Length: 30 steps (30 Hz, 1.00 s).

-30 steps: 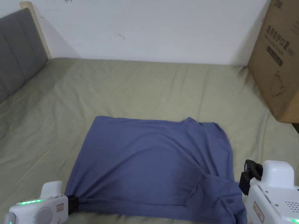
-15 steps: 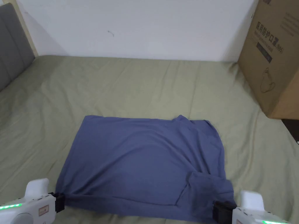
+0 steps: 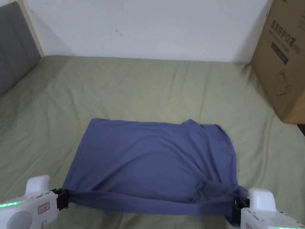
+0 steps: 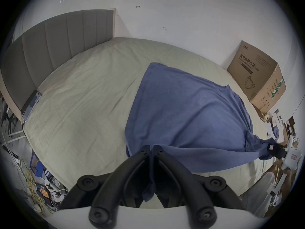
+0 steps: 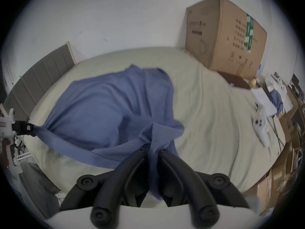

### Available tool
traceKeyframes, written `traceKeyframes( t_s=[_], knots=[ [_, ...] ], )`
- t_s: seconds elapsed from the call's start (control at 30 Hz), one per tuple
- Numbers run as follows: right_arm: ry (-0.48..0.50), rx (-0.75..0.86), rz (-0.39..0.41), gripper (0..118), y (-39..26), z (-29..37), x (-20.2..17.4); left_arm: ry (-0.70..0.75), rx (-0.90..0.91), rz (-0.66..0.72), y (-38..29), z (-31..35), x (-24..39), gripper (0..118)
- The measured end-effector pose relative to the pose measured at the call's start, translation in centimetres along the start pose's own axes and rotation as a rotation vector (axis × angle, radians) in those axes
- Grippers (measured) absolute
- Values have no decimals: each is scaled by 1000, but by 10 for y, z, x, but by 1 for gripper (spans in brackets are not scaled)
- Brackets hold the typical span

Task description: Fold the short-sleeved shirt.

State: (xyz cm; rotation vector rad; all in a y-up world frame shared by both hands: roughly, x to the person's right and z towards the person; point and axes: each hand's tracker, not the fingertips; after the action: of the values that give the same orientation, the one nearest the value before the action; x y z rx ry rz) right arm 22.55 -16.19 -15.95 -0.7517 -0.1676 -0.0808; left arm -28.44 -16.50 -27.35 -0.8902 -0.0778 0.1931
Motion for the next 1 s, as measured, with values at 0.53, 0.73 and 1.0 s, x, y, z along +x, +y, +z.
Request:
traceKeyframes(
  t_s=[0.53,0.73,1.0],
  knots=[
    [-25,-155,-155,7,87,-161,13,51,-113,-41,104,-143,26,3],
    [-24,-247,-180,8,74,-190,19,76,-198,-26,95,-174,28,4],
    [13,-58,-86,78,104,-110,9,-69,12,66,111,-92,32,92]
  ],
)
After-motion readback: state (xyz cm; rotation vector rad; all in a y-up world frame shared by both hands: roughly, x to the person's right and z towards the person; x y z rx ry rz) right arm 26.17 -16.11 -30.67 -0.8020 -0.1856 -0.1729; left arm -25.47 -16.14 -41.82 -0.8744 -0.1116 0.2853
